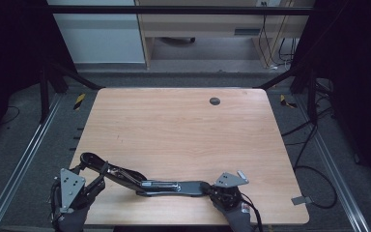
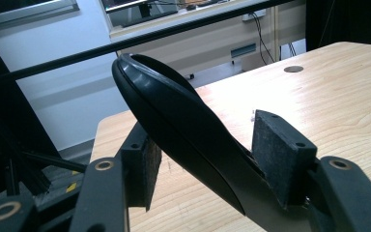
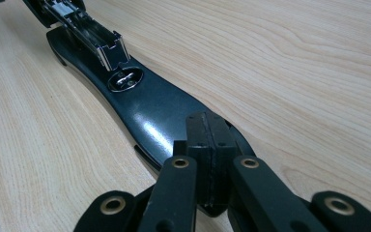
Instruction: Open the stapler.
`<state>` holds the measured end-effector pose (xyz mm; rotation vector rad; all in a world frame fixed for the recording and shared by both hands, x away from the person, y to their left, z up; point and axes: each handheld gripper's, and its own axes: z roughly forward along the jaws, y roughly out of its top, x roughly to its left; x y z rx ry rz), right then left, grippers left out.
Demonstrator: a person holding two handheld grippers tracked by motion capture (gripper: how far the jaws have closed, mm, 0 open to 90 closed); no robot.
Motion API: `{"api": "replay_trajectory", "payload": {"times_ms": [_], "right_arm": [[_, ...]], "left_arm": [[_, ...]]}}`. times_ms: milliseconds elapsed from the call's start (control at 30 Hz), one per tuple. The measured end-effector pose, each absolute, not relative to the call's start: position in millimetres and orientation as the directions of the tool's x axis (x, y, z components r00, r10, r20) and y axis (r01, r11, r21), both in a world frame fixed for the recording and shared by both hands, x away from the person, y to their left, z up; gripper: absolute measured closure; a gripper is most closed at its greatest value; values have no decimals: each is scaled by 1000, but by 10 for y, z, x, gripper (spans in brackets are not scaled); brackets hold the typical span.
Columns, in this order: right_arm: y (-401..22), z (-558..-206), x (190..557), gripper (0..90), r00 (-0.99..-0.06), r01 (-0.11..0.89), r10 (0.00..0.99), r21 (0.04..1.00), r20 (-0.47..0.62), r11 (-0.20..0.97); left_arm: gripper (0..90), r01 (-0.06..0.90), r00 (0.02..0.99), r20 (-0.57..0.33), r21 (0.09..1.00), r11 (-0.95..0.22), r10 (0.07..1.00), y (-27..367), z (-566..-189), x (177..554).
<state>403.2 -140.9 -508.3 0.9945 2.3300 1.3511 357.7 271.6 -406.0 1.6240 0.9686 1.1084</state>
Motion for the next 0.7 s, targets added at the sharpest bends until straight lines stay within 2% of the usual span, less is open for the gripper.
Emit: {"api": "replay_trajectory", "payload": {"times_ms": [700], "right_arm": [[-1410,-5083,4032,900,-729,426,677,842,104,330]], "left_arm": [[423,107,284,242,954,-281,928,2736,-4070,3565]]}}
